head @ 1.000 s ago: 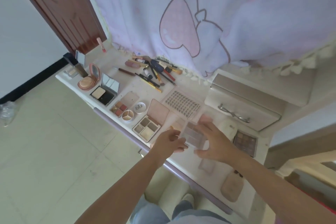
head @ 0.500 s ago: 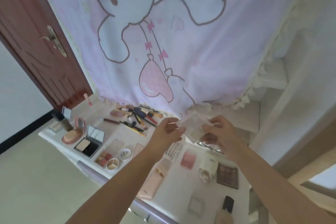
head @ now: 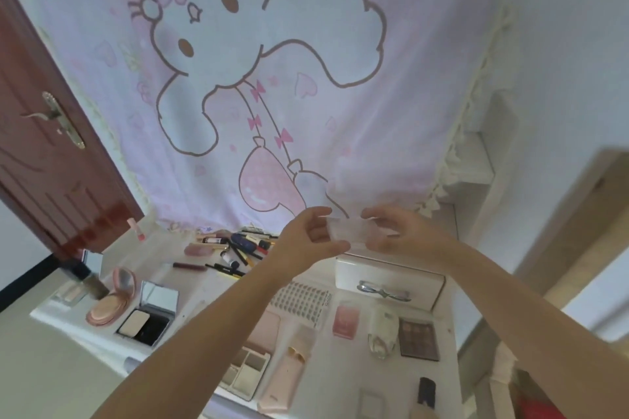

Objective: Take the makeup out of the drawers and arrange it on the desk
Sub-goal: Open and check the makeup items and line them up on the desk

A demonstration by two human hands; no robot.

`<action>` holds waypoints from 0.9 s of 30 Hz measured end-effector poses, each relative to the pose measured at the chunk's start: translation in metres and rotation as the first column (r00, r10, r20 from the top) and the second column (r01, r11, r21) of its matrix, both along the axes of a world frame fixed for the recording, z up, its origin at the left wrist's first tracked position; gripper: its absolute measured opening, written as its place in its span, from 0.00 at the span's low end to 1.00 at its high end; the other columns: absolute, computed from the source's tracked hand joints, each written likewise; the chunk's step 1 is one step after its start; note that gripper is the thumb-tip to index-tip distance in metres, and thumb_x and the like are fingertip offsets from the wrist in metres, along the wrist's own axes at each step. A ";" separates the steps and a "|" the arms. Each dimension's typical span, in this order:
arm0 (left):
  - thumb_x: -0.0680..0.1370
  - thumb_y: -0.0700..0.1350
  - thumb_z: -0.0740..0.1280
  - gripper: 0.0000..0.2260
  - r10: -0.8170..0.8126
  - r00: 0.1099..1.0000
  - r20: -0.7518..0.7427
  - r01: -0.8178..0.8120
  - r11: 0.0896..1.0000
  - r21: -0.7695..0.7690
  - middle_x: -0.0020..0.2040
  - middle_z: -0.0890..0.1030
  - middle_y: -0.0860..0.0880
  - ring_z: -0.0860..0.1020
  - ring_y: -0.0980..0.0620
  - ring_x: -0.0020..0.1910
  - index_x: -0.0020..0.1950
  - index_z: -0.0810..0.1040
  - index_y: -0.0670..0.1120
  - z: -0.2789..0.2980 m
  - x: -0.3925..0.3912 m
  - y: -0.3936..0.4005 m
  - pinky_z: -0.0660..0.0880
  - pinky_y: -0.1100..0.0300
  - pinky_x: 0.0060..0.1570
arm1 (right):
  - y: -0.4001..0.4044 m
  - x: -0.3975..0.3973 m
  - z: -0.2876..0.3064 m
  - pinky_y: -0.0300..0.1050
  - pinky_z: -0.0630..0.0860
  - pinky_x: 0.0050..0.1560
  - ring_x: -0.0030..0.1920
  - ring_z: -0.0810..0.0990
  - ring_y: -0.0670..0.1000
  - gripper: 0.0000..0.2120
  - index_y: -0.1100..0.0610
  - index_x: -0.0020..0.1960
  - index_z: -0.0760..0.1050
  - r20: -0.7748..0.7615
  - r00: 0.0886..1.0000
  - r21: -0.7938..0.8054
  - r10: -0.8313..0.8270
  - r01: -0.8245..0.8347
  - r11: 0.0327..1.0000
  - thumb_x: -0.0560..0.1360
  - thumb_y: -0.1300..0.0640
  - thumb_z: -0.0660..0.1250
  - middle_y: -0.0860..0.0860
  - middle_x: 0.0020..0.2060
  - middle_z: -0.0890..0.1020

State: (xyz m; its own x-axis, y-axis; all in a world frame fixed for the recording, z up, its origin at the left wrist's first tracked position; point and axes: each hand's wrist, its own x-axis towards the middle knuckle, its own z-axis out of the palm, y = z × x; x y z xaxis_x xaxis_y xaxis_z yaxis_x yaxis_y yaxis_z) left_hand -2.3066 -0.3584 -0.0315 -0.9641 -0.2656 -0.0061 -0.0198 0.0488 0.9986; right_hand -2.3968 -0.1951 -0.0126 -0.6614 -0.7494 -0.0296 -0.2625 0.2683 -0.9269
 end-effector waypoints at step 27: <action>0.69 0.26 0.68 0.22 -0.159 0.958 0.240 0.151 0.987 0.052 0.47 0.79 0.50 0.79 0.51 0.48 0.60 0.72 0.40 -0.064 0.022 -0.027 0.76 0.58 0.53 | -0.014 0.039 -0.059 0.38 0.78 0.50 0.45 0.81 0.47 0.09 0.57 0.53 0.78 0.183 0.912 0.022 -0.366 0.369 0.929 0.76 0.56 0.63 0.51 0.44 0.82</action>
